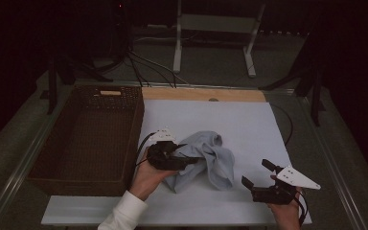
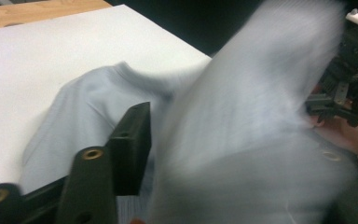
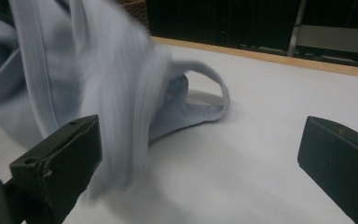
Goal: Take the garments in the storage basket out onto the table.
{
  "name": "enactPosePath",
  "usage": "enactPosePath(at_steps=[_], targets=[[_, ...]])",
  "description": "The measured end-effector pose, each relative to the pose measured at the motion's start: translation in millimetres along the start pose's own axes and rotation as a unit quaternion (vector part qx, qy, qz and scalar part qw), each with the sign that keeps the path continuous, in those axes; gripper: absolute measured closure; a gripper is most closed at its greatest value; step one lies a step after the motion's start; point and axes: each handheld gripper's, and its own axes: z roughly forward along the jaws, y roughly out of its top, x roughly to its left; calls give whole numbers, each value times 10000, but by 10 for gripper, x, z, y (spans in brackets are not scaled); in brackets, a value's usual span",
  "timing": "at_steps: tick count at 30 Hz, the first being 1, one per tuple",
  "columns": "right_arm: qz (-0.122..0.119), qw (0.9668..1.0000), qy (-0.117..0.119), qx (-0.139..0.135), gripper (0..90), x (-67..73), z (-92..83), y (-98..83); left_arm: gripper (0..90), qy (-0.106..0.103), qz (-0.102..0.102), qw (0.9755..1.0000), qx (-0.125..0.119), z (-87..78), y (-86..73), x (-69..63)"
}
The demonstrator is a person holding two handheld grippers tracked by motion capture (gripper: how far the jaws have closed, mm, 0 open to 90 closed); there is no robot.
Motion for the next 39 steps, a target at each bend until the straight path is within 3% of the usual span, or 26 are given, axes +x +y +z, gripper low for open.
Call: enactPosePath(at_steps=[4, 9, 18, 26, 39], targets=[[-1, 10000, 4, -1, 1, 1, 1, 0, 264, 94, -18, 9999, -87, -23, 16, -6], [4, 10000, 6, 6, 1, 3, 3, 0, 174, 309, 56, 9995, -90, -24, 12, -14], [-5, 10000, 11, 8, 1, 1, 7, 0, 7, 355, 98, 9992, -148, -30, 10, 5], [-5, 10000, 11, 10, 1, 1, 7, 0, 0, 438, 123, 9985, -311, -60, -51, 26], [-10, 10000, 10, 12, 1, 5, 6, 0, 0, 776, 211, 9960, -399, -150, -147, 72]])
